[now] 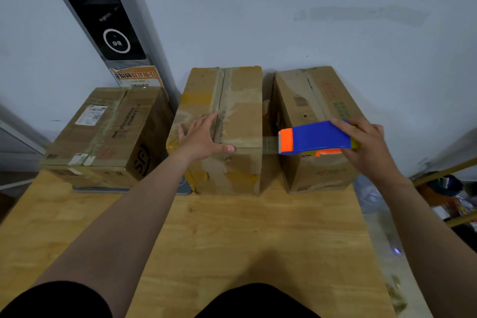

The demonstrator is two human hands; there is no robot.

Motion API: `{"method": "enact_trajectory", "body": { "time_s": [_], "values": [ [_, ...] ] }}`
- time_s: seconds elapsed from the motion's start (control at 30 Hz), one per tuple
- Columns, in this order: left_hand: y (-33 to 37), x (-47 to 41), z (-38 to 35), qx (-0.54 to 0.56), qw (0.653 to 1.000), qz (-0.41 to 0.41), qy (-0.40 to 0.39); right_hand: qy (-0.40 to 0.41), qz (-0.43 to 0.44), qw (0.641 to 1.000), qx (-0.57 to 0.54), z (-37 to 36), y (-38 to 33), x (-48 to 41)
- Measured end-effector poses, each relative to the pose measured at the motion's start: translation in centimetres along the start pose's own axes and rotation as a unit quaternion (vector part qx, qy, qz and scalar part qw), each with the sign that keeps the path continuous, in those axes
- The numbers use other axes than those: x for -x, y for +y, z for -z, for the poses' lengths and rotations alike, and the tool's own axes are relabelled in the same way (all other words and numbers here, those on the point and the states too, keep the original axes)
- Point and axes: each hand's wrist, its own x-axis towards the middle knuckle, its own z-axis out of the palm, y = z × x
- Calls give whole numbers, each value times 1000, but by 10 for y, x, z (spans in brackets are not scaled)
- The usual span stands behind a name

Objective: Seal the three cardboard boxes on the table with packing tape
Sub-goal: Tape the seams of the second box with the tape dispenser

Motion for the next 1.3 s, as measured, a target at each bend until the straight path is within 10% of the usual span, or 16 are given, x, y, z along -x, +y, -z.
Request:
{"method": "enact_trajectory", "body": {
  "time_s": [1.0, 1.3],
  "values": [
    [8, 0, 1, -16, 1000, 20, -5, -184, -181, 961, 101, -1, -99, -28],
    [8, 2, -2, 0, 1000, 21, 11, -251, -316, 901, -158, 7, -79, 25]
  ]
}}
